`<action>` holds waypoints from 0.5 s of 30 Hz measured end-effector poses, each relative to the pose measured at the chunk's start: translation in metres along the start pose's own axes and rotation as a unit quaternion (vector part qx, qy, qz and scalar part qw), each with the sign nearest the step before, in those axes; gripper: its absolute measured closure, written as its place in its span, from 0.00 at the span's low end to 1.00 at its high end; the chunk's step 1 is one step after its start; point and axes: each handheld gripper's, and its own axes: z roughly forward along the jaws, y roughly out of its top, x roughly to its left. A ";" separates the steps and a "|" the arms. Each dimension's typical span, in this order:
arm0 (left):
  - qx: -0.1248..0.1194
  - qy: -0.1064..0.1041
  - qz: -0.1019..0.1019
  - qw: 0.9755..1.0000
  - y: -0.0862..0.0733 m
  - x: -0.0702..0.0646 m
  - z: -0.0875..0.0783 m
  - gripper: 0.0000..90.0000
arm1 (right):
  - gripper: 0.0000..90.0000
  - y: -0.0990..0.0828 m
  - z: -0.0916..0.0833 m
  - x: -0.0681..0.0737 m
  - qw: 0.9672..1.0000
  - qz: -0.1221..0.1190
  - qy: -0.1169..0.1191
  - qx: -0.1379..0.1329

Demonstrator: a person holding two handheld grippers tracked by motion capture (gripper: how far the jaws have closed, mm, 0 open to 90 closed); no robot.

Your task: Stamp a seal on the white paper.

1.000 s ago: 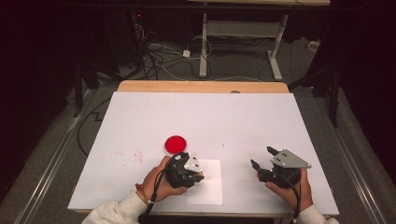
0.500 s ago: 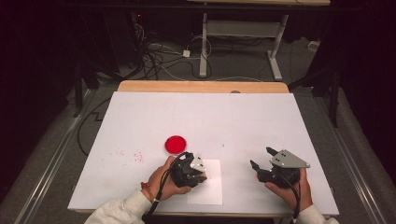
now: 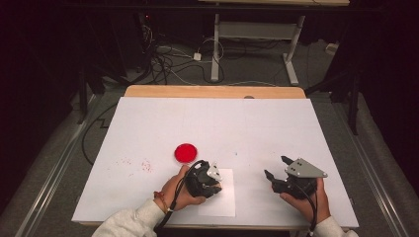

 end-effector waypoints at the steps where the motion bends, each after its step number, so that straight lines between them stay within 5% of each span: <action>1: 0.000 0.000 0.000 1.000 0.000 0.000 0.000 0.82 | 0.31 0.000 0.000 0.000 1.000 0.000 0.000 0.000; 15: 0.006 -0.001 -0.001 1.000 0.001 0.000 0.002 0.82 | 0.31 0.000 0.001 0.001 1.000 -0.002 0.002 0.000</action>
